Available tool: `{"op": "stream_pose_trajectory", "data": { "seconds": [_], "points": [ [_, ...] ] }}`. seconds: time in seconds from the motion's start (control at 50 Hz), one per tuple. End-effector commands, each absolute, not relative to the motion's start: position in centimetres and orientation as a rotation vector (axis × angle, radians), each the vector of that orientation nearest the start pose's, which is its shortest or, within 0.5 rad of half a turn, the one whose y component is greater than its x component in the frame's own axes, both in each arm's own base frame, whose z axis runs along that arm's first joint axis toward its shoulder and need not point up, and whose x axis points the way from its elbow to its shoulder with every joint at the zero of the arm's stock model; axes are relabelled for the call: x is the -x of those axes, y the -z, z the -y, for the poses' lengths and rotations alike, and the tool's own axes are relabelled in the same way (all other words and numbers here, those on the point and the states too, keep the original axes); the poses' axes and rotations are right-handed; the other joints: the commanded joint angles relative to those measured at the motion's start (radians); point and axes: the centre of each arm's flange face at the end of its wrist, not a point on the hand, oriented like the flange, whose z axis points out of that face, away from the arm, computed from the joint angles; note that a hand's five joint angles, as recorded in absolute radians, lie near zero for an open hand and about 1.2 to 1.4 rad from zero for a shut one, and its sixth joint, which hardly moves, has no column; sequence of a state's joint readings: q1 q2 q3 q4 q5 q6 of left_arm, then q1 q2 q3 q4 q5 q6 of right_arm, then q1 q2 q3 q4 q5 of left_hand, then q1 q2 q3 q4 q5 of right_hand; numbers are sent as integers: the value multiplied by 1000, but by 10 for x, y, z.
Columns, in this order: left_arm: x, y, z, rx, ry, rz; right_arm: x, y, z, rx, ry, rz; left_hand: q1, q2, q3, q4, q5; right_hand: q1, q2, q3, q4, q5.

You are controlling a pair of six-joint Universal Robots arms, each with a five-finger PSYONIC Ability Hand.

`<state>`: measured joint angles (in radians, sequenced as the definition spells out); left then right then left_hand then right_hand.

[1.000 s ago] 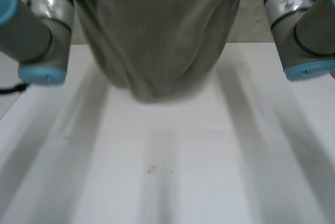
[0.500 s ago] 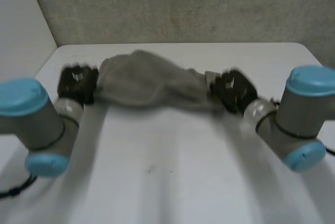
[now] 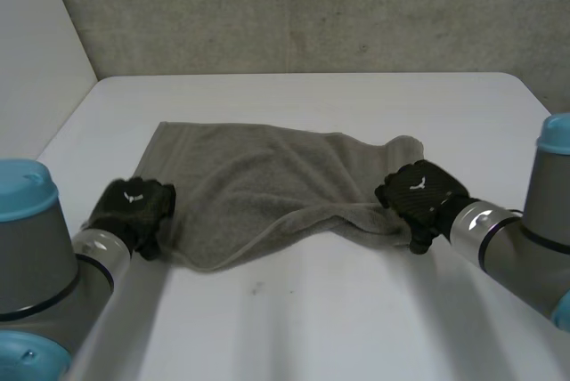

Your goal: Fold the towel.

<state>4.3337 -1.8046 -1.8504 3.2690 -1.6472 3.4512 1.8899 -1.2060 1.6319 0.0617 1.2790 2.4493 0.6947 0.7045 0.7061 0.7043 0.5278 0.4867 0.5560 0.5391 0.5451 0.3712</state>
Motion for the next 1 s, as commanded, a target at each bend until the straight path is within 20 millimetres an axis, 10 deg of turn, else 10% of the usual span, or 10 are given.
{"op": "stream_pose_trajectory", "data": {
  "seconds": [0.02,0.32,0.6,1.0],
  "points": [
    [226,-203,238,-774,1902,-2351,-237,-200,258,1235,1690,-2206,-85,-95,-96,-94,-92,83,13,30,24,24],
    [210,-196,253,-947,1880,-2386,-217,-222,276,1087,1781,-2224,-88,-98,-99,-97,-95,-14,-83,-67,-73,-73],
    [174,-160,236,-898,1602,-2536,-214,-208,276,1081,1722,-2256,-196,-206,-208,-206,-204,-11,-81,-64,-70,-70],
    [174,-131,247,-879,1695,-2458,-215,-190,271,1085,1666,-2284,-158,-168,-170,-168,-166,-11,-81,-64,-70,-70]
  ]
}}
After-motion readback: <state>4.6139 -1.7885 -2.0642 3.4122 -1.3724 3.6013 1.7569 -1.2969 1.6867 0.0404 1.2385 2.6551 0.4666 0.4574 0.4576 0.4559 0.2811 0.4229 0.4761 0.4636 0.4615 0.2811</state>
